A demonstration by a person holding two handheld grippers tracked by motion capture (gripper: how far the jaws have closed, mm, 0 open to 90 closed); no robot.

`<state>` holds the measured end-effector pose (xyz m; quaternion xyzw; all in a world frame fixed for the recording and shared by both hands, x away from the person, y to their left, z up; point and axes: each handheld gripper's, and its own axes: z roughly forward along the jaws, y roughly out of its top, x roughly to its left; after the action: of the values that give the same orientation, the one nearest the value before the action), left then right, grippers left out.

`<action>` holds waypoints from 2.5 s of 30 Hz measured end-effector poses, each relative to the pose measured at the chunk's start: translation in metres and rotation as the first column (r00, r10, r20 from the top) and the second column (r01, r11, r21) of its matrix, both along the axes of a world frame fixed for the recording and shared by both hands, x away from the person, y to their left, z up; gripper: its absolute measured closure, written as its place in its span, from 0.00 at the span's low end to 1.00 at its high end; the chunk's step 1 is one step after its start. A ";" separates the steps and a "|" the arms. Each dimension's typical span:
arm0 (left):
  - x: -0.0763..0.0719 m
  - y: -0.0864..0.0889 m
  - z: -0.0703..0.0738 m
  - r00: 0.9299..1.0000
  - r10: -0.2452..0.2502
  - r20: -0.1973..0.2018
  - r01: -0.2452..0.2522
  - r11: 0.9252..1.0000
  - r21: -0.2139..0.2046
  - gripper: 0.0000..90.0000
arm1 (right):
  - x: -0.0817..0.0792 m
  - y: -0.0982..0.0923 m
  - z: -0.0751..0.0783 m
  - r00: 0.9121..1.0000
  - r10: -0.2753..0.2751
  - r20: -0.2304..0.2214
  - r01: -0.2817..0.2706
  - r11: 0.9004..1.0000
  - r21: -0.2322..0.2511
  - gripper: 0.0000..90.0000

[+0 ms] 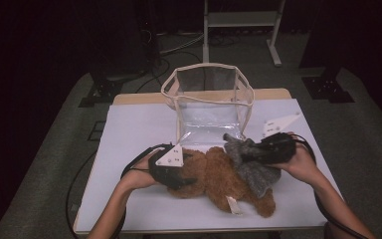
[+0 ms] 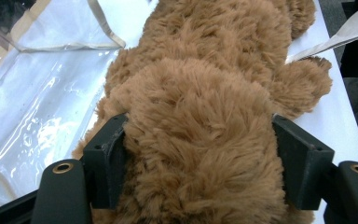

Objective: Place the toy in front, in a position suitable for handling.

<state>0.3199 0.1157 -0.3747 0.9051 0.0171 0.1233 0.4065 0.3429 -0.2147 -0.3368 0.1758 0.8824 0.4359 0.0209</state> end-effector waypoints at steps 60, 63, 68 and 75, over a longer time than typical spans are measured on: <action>-0.003 0.027 -0.014 0.998 0.015 -0.068 -0.022 0.993 -0.115 0.45 | 0.028 0.120 -0.004 0.989 0.147 -0.034 -0.150 0.981 -0.120 0.84; -0.006 0.025 -0.013 0.999 0.000 -0.050 -0.005 0.995 -0.095 0.45 | 0.040 0.132 -0.005 0.989 0.134 -0.057 -0.141 0.982 -0.125 0.84; -0.010 0.023 -0.012 0.999 -0.027 -0.037 0.024 0.997 -0.067 0.45 | 0.057 0.160 -0.014 0.985 0.135 -0.110 -0.151 0.977 -0.151 0.84; -0.011 0.026 -0.013 0.998 -0.051 -0.037 0.049 0.997 -0.061 0.43 | 0.069 0.172 -0.024 0.983 0.123 -0.135 -0.146 0.973 -0.178 0.84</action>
<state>0.3090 0.1413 -0.3876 0.8948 0.0060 0.0950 0.4361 0.4116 -0.0427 -0.3605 0.1394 0.9289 0.3398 -0.0465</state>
